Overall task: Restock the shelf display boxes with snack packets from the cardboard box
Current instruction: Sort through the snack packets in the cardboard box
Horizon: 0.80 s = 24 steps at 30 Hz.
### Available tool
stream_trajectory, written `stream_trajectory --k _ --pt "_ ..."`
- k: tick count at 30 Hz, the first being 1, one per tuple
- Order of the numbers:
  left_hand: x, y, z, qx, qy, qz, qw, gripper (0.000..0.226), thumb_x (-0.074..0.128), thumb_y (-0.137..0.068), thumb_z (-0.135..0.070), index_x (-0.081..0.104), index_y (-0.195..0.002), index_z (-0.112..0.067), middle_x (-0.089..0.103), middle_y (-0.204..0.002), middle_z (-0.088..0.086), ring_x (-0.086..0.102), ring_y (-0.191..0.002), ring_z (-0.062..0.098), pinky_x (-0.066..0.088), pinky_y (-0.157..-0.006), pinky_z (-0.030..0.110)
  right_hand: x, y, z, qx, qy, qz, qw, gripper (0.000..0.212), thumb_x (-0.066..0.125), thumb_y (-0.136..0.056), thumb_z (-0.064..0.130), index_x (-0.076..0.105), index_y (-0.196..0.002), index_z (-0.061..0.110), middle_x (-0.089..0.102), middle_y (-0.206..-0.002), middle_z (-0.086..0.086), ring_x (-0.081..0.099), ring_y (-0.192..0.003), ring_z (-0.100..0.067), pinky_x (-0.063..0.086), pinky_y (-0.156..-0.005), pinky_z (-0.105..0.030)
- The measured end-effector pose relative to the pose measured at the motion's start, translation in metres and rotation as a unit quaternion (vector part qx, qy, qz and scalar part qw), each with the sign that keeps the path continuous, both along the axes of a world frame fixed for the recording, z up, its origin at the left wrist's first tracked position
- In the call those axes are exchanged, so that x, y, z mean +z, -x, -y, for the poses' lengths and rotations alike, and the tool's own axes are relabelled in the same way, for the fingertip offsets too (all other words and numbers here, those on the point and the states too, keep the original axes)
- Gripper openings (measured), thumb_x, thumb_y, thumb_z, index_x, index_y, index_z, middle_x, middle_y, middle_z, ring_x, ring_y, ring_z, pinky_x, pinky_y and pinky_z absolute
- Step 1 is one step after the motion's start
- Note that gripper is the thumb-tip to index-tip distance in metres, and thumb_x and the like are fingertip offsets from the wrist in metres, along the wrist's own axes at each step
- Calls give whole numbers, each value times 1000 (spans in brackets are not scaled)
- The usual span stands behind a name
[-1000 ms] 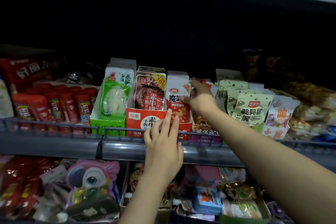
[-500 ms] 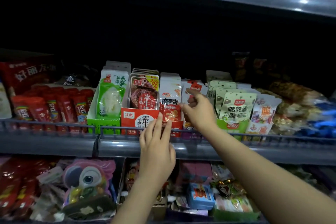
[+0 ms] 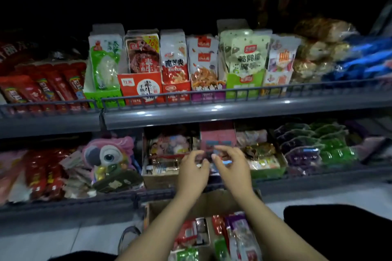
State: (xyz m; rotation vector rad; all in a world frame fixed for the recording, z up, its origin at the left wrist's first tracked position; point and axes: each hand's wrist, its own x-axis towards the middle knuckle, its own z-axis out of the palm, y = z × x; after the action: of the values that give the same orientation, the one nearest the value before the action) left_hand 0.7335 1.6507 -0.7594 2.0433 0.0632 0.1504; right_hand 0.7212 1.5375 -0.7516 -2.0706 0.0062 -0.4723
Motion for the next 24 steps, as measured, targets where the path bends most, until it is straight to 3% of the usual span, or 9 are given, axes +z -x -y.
stream_trajectory --k 3,7,11,15,17,20,24 --pt "-39 8 5 -7 -15 -96 995 17 55 -91 -17 62 -106 -15 63 -101 -1 57 -89 10 41 -74 19 -51 17 5 -17 0 -60 998 18 67 -83 14 67 -102 16 54 -90 5 57 -86 -15 49 -82 -32" --pt "-95 21 1 6 3 -188 982 19 55 -92 -15 61 -109 -10 63 -99 2 56 -89 13 41 -70 20 -123 31 13 -50 -32 -151 987 16 70 -80 14 71 -96 15 57 -85 0 61 -83 -23 52 -81 -40" --pt "-157 41 -6 57 42 -282 957 20 56 -92 -13 62 -110 -6 64 -105 7 59 -93 21 46 -73 21 -187 47 18 -52 -58 -268 960 17 70 -81 15 71 -98 17 62 -91 -2 63 -87 -24 51 -79 -33" --pt "-212 61 -12 63 7 -359 931 12 58 -92 -20 63 -99 -12 65 -99 9 55 -87 19 44 -76 28 -244 63 23 -39 -56 -374 925 17 66 -83 13 70 -100 12 68 -97 -7 64 -90 -22 43 -71 -24" --pt "-234 66 -17 63 -12 -381 922 17 58 -92 -24 63 -100 -11 64 -97 4 55 -86 18 40 -73 25 -267 70 24 -33 -67 -418 906 18 65 -85 12 69 -102 9 67 -99 -6 62 -89 -18 39 -69 -20" --pt "-257 70 -24 64 -19 -399 914 17 57 -92 -16 66 -106 -10 67 -102 8 58 -81 17 40 -66 23 -293 78 23 -14 -93 -477 874 27 66 -85 12 65 -111 4 66 -112 -10 62 -101 -22 46 -85 -25" --pt "-278 73 -29 103 -52 -404 907 26 59 -90 -9 64 -114 -3 65 -115 16 58 -109 30 41 -87 24 -318 86 13 6 -109 -547 830 40 71 -82 21 62 -117 5 63 -111 -8 60 -109 -27 46 -94 -32"
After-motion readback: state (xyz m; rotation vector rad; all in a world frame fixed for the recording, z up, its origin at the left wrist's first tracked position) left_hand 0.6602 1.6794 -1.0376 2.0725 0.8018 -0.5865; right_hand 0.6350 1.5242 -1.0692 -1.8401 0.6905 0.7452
